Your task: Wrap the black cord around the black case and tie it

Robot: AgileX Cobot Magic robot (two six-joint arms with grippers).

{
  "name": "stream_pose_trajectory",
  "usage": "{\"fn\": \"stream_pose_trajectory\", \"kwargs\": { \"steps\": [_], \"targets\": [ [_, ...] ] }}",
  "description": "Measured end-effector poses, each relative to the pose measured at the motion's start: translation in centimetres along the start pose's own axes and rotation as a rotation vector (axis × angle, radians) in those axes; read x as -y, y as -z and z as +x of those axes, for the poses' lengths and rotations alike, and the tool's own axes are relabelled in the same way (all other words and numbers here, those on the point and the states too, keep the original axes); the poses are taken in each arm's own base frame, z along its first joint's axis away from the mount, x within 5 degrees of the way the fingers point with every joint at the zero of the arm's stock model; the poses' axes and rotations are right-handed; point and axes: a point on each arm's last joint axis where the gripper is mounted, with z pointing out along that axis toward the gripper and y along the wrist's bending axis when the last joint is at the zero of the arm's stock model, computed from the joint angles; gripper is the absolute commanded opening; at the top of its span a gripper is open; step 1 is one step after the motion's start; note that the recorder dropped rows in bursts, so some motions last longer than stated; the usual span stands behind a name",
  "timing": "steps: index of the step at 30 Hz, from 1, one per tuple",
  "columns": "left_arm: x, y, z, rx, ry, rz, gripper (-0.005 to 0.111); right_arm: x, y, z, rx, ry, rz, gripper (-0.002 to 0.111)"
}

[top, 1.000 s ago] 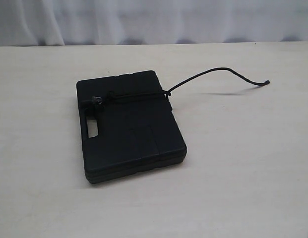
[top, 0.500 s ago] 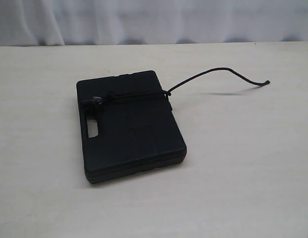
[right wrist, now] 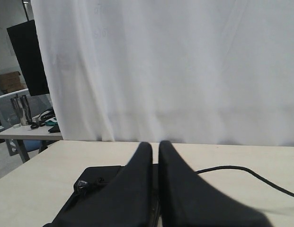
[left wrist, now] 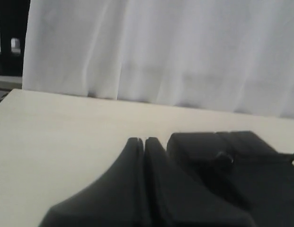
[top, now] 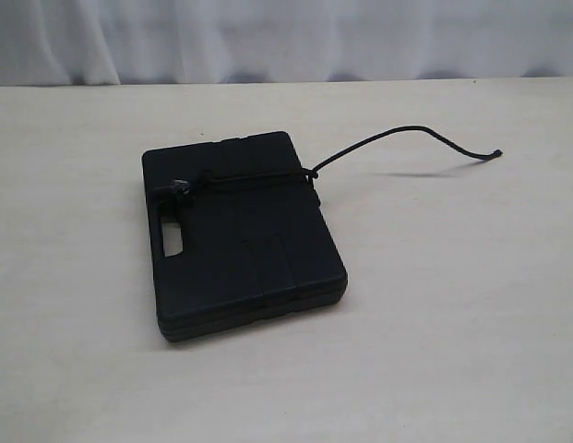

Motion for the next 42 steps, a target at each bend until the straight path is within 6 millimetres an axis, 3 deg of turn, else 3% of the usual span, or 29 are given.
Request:
{"fn": "stream_pose_trajectory", "kwargs": {
  "steps": [5, 12, 42],
  "targets": [
    [-0.22, 0.06, 1.02, -0.113, -0.077, -0.02, 0.0, 0.0, 0.0, 0.0, 0.0, 0.0, 0.0, 0.004],
    [-0.25, 0.08, 1.15, -0.128, -0.165, -0.017, 0.0, 0.0, 0.0, 0.0, 0.0, 0.0, 0.0, 0.004],
    [-0.25, 0.08, 1.15, -0.129, -0.171, -0.017, 0.0, -0.02, 0.0, 0.01, -0.002, -0.022, -0.003, 0.004]
  ]
}}
